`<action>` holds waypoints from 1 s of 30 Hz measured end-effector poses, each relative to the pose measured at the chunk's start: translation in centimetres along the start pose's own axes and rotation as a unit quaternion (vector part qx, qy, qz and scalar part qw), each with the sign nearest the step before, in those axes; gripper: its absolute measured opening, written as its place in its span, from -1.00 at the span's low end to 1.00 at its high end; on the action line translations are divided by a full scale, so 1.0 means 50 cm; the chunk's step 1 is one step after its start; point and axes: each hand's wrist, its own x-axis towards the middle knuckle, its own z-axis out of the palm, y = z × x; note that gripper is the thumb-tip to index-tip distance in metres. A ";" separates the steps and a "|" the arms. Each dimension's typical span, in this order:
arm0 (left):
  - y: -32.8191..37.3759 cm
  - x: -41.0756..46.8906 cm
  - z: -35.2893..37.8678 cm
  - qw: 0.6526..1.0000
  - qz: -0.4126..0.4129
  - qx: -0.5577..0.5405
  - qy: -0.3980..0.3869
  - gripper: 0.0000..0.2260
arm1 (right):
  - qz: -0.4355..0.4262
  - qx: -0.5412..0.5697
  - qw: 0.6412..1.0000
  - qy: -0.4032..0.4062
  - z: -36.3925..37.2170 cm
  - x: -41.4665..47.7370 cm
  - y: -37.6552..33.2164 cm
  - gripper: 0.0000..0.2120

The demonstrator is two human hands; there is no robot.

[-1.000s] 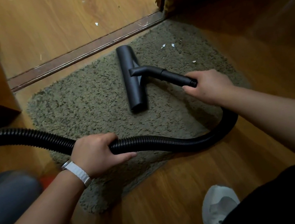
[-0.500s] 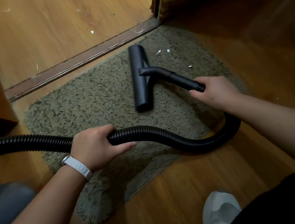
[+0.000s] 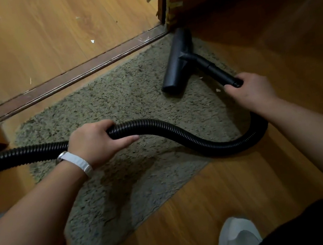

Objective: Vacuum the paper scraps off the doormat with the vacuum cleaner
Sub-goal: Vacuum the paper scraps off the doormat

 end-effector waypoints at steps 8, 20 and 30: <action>-0.002 -0.008 0.017 1.000 -0.007 0.008 -0.007 -0.29 | 0.019 0.023 1.000 -0.006 0.002 0.027 0.005 -0.65; -0.012 -0.024 0.026 0.999 -0.022 0.019 -0.032 -0.26 | -0.090 -0.062 0.992 -0.067 0.035 0.029 -0.092 -0.70; -0.022 -0.014 0.043 0.999 -0.015 0.021 -0.038 -0.26 | 0.010 -0.009 1.000 0.003 0.006 0.040 0.008 -0.67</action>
